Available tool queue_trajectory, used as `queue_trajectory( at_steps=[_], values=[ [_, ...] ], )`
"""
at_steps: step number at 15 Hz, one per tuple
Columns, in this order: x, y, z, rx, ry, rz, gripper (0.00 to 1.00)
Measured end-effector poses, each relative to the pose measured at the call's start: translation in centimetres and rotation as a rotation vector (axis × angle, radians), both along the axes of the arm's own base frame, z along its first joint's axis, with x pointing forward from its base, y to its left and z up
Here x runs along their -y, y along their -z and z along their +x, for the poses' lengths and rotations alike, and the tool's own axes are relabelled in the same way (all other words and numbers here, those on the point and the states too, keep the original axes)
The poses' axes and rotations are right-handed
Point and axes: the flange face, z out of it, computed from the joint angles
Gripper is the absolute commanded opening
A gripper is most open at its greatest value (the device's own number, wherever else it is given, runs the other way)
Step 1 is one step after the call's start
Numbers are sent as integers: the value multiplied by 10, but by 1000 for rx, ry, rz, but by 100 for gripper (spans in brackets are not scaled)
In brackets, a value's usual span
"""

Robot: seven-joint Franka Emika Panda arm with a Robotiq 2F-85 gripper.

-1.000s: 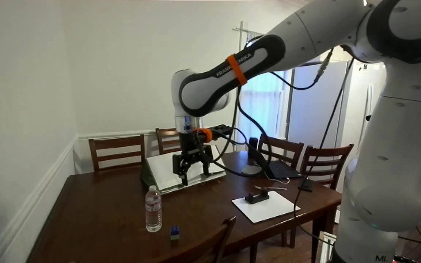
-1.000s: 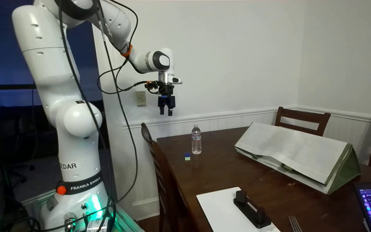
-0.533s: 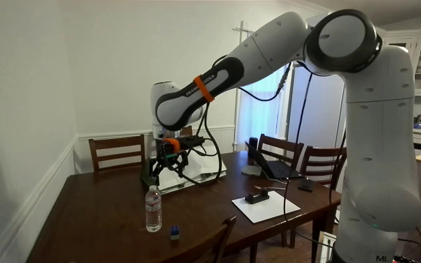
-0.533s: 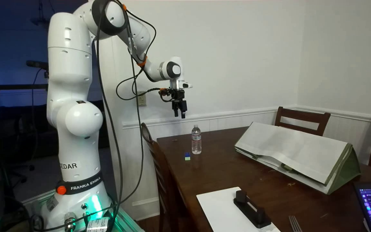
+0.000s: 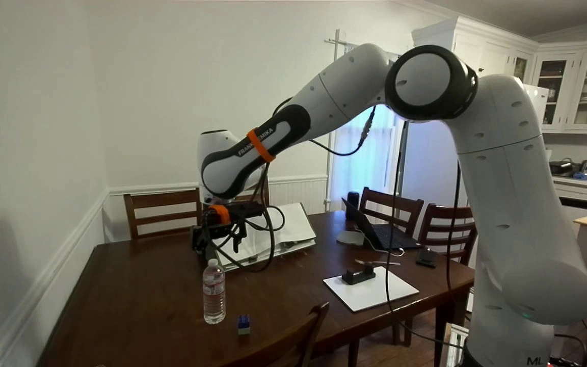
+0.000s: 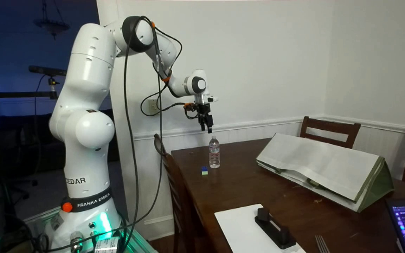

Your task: Move the water bottle to the right

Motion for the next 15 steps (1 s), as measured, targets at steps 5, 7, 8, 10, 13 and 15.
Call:
queue_trajectory(
  at_steps=[5, 7, 8, 10, 13, 15],
  values=[
    [7, 18, 20, 23, 33, -8, 100],
    [9, 23, 25, 25, 39, -12, 96],
    [10, 26, 27, 26, 41, -13, 83],
    [11, 30, 31, 28, 45, -15, 73],
    [10, 34, 36, 32, 44, -15, 58],
    [10, 36, 38, 34, 44, -15, 40]
  ],
)
